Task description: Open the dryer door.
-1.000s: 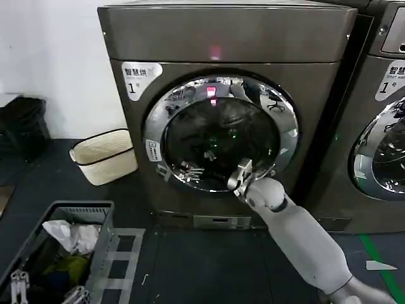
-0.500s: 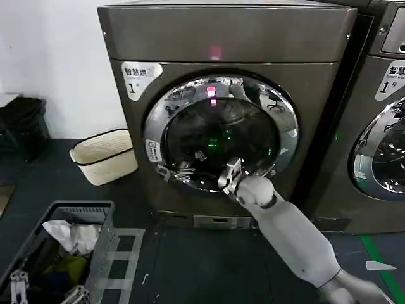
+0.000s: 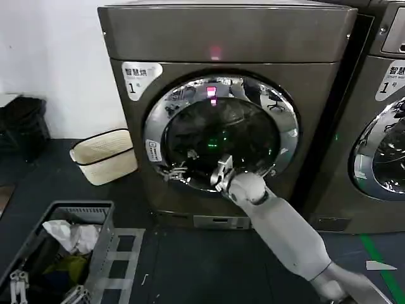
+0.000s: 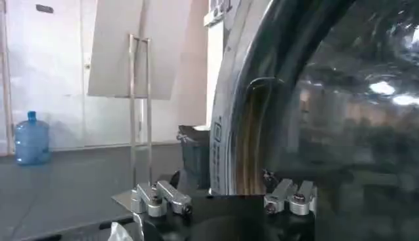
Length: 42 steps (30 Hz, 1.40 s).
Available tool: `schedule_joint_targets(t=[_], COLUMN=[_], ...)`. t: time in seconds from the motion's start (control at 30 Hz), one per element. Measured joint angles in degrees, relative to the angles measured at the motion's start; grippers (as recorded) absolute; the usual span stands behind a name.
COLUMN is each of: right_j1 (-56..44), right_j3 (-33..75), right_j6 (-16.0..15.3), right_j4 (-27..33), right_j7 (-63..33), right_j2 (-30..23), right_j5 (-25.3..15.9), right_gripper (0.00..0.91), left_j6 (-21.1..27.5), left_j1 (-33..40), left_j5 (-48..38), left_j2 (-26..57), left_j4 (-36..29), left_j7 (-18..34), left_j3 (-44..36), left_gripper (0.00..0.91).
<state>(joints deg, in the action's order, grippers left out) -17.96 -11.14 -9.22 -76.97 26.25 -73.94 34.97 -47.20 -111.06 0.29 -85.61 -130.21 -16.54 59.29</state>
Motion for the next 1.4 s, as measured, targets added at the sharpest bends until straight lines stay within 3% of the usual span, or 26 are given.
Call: schedule_joint_targets(t=[1.4], right_j1=[5.9], right_j3=[-5.3], right_j6=[0.6], right_j4=[5.5], right_j7=[5.7], right_j2=[-2.7], right_j5=[1.2], right_gripper=[0.907], left_j6=[0.0], left_j1=[0.3], left_j5=[-0.3], left_j2=[0.3], left_j4=[0.0], left_j7=[-0.1], left_j3=[0.4], left_gripper=[0.907])
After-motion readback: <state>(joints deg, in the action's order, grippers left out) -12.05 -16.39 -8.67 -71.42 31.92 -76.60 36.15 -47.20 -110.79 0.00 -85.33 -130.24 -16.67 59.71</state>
